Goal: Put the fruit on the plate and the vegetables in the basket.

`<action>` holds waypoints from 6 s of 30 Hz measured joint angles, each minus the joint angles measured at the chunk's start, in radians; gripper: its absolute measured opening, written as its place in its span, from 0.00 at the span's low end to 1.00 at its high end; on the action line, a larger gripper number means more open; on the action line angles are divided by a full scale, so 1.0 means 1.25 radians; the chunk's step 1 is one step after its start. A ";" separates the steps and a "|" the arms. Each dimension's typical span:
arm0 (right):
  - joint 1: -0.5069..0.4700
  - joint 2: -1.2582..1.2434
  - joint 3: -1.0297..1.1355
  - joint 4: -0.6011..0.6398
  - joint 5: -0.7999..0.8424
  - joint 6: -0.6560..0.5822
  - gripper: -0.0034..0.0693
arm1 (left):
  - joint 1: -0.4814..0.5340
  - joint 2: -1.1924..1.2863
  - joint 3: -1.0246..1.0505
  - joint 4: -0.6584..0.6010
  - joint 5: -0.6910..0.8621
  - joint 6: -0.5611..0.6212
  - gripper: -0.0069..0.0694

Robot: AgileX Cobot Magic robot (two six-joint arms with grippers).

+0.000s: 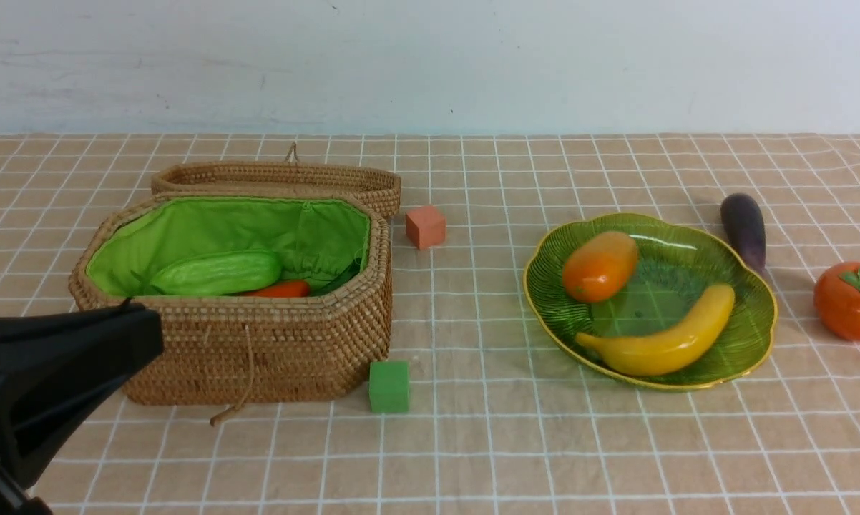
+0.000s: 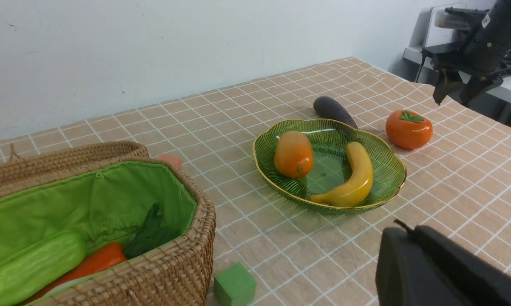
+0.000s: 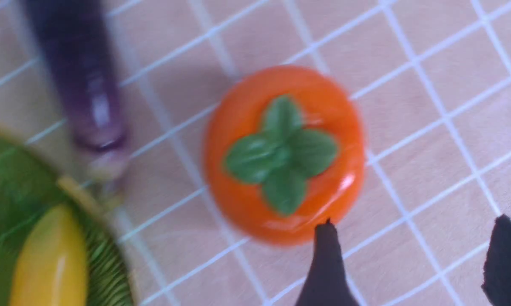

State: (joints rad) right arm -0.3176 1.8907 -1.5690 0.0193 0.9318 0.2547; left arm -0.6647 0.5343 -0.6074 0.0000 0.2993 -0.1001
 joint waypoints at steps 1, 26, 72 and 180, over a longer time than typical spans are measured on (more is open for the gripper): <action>-0.048 0.024 0.000 0.096 -0.011 -0.064 0.70 | 0.000 0.000 0.000 0.000 0.000 0.001 0.09; -0.091 0.185 0.000 0.553 -0.111 -0.429 0.90 | 0.000 0.000 0.000 0.006 -0.019 0.002 0.09; 0.175 0.020 -0.086 0.281 -0.089 -0.295 0.88 | 0.000 0.000 0.000 0.019 -0.029 0.002 0.09; 0.709 -0.924 0.574 -0.015 0.119 0.044 0.04 | 0.000 -0.335 0.294 0.376 0.035 -0.488 0.07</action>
State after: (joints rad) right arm 0.5692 0.7362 -0.8517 0.0000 1.0804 0.3099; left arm -0.6647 0.1161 -0.2393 0.4703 0.3436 -0.7103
